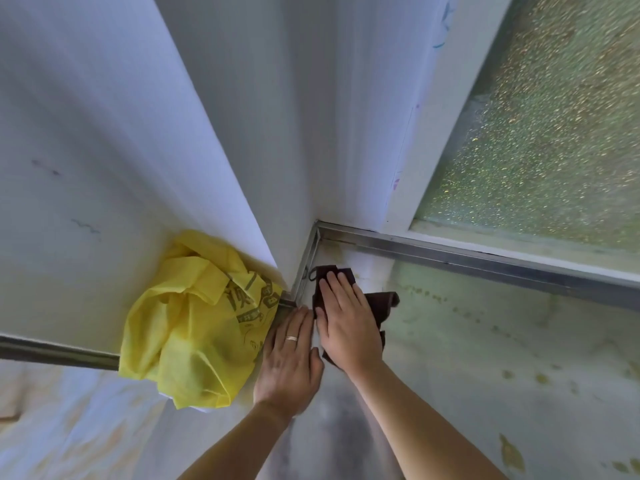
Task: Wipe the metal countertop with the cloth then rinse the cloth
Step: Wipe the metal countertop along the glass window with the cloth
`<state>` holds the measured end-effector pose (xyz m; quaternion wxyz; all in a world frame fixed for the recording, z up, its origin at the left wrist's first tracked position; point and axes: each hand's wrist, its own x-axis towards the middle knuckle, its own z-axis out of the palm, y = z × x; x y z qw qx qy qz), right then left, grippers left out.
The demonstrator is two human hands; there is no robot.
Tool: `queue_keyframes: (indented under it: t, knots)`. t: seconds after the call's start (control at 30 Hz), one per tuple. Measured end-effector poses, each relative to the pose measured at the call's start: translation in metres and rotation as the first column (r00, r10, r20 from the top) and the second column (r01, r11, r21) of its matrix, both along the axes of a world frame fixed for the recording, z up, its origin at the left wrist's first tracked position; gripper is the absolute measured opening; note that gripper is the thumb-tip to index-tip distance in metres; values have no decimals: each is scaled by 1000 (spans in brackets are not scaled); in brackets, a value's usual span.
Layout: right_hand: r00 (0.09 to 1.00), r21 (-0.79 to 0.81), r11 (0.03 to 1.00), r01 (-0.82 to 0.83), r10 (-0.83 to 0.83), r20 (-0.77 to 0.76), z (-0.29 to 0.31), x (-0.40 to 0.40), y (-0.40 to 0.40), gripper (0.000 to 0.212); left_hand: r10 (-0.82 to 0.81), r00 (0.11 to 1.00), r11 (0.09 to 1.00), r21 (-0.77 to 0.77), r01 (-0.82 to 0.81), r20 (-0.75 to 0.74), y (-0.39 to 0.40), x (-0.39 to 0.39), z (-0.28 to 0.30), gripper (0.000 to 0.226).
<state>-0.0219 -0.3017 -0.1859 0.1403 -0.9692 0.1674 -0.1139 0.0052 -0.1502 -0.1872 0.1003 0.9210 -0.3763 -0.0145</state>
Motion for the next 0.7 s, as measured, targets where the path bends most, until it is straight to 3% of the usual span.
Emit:
queue_keyframes:
  t: [0.3,0.47,0.7]
  knots:
    - [995,64,996,66,-61,-83,3,70,-16,62,8,1000,1000,20,-8,7,-2,3,-4,63]
    - [994,74,992,104,-101,-46,7,70,-28,57,-4,998,1000,-13,5,57,0,1,-3,61]
    - [909,33,910,414,-412,-64,6,8,-60,55,-78,994,997,-21,80,72,1,-4,7,53]
